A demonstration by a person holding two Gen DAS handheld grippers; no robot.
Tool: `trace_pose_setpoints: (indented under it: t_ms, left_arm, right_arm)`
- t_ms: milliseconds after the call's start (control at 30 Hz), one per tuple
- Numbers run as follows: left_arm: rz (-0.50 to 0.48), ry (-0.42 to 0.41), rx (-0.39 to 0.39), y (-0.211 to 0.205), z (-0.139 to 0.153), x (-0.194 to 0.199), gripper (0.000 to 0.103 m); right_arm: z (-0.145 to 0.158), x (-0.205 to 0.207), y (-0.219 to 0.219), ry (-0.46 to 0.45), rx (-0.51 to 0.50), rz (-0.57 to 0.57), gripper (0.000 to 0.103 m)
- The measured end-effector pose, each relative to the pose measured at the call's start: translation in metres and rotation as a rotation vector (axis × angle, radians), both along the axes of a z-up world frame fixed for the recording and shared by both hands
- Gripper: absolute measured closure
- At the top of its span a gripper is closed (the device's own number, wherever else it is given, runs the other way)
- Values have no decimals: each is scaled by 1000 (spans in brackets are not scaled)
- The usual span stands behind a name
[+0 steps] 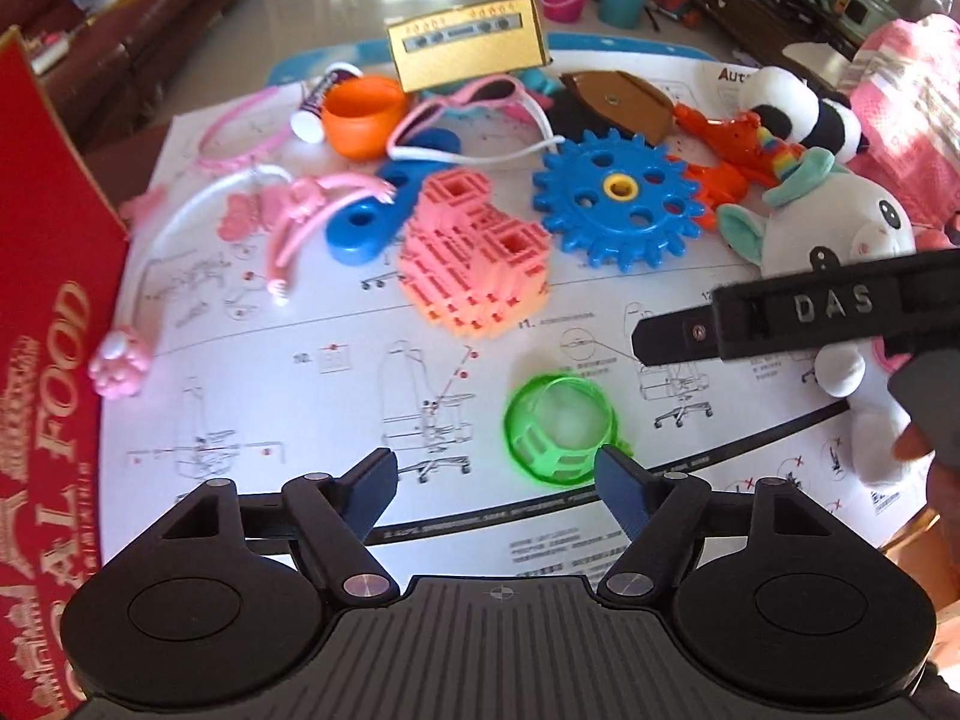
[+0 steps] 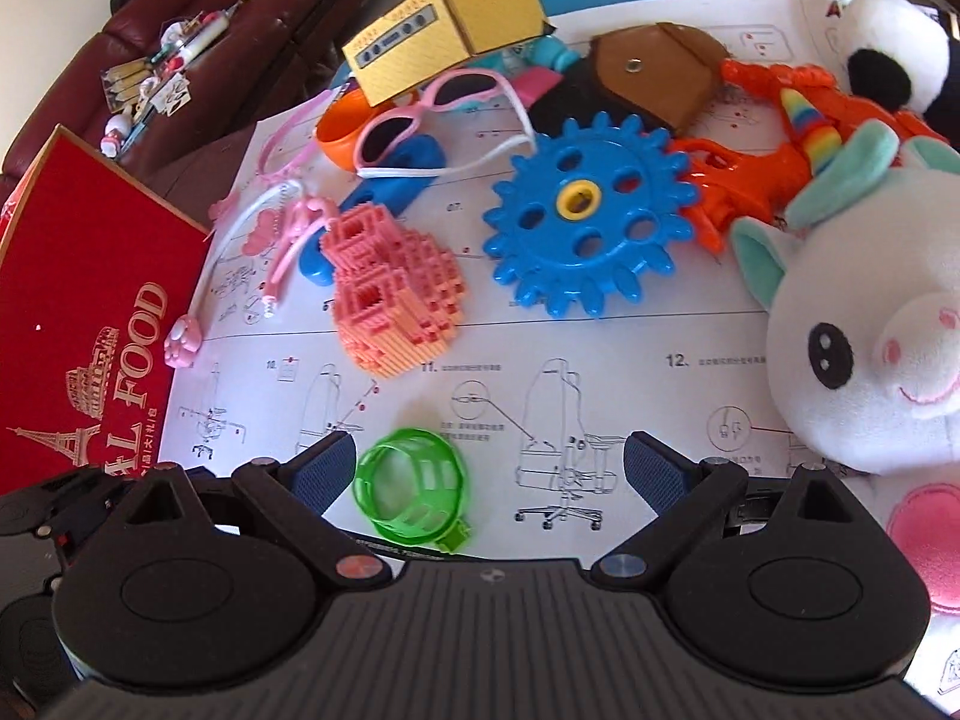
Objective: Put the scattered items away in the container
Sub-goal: 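Lower the left tool onto the green plastic ring and close it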
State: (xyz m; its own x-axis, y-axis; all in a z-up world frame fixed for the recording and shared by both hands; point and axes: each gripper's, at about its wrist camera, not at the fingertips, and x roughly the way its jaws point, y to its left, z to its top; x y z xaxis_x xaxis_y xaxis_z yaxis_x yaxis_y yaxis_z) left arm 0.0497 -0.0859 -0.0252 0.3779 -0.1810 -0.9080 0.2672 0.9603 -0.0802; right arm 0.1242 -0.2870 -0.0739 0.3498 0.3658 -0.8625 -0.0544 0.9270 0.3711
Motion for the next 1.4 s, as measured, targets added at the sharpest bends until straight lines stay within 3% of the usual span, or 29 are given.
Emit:
trace_pose_setpoints:
  t_ms: [133, 200, 267, 367, 567, 767, 1000, 1067, 1133, 1233, 1400]
  left_arm:
    - [-8, 23, 19, -8, -12, 15, 30]
    - [-9, 41, 50, -10, -21, 20, 41]
    - [-5, 51, 31, -8, -26, 19, 50]
    - [-2, 55, 25, -3, -28, 16, 55]
    - [42, 102, 41, 13, -45, 5, 57]
    - [11, 41, -1, 6, -19, 8, 52]
    - [11, 82, -34, -12, -27, 32, 53]
    - [19, 97, -37, -10, -33, 33, 59]
    - [24, 106, -37, -7, -37, 31, 72]
    - [31, 114, -59, 3, -40, 25, 80]
    - [91, 130, -189, 29, -48, 15, 86]
  right_arm:
    - [-4, -1, -8, 7, 0, -14, 6]
    - [-7, -2, -10, 13, 2, -19, 6]
    - [-8, -3, -11, 17, 3, -19, 6]
    - [-10, -4, -12, 15, 6, -12, 6]
    - [-18, -3, -12, 44, 49, -14, 6]
    - [-23, 2, -9, 41, 15, -40, 6]
    - [-25, 3, -11, 52, 28, -53, 6]
    - [-25, 3, -12, 53, 35, -51, 6]
    - [-25, 3, -12, 54, 44, -45, 6]
    - [-27, 3, -10, 53, 43, -36, 6]
    - [-31, 2, -4, 55, 23, -9, 7]
